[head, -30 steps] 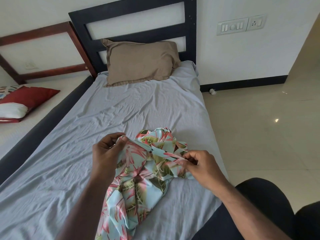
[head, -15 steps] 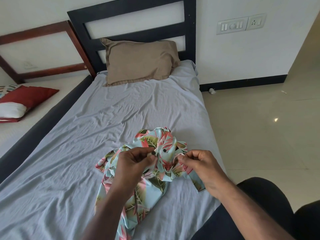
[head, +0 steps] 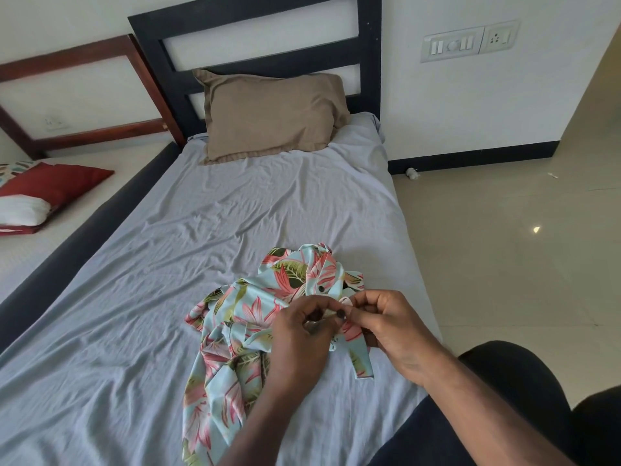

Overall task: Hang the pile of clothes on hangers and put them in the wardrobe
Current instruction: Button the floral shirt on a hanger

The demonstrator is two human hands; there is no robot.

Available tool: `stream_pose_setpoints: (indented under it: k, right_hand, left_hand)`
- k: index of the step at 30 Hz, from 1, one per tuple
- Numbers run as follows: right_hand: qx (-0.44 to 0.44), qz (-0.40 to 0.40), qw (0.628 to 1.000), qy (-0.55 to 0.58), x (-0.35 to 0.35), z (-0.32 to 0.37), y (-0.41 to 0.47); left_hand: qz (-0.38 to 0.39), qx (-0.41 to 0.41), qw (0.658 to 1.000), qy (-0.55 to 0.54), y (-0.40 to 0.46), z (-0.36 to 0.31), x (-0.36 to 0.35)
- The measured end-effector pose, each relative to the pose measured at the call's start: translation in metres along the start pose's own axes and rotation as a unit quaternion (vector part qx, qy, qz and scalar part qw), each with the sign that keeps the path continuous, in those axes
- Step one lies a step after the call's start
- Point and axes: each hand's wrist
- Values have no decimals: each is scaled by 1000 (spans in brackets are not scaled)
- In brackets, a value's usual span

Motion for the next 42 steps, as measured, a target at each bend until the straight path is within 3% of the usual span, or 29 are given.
stream_pose_setpoints:
  k: [7,14,21,27,30,35,42]
  right_hand:
    - [13,-7,1000,-24,-2,-1,-2]
    - [28,-14,997,-64,0,-1,-3]
    - [37,1,997,-70,-2,-1,-4]
    - [56,12,995,-81,-2,1,-5]
    - [47,12,995,-90,-1,0,-4]
    - [126,-28,971,-200,-1,-1,-2]
    - [204,-60,934,-288,-2,-3,-3]
  left_hand:
    - [-99,41,993,-58,-2,2,-5]
    - [-14,49,994,-100,-8,0,0]
    - [-44,38,997,-52,-8,7,0]
    - [-58,-6,997,60,-8,6,-1]
    - [-76,22,995,63,-5,8,3]
    - [-54,59,996,41,-6,7,8]
    - [-10,53,998,45,-7,10,7]
Point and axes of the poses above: each hand's wrist, its own y-axis towards the middle knuckle, its own x-axis out of the back of the hand, z = x × y, and after that the axes turned 5 degrees about -y, right-handed
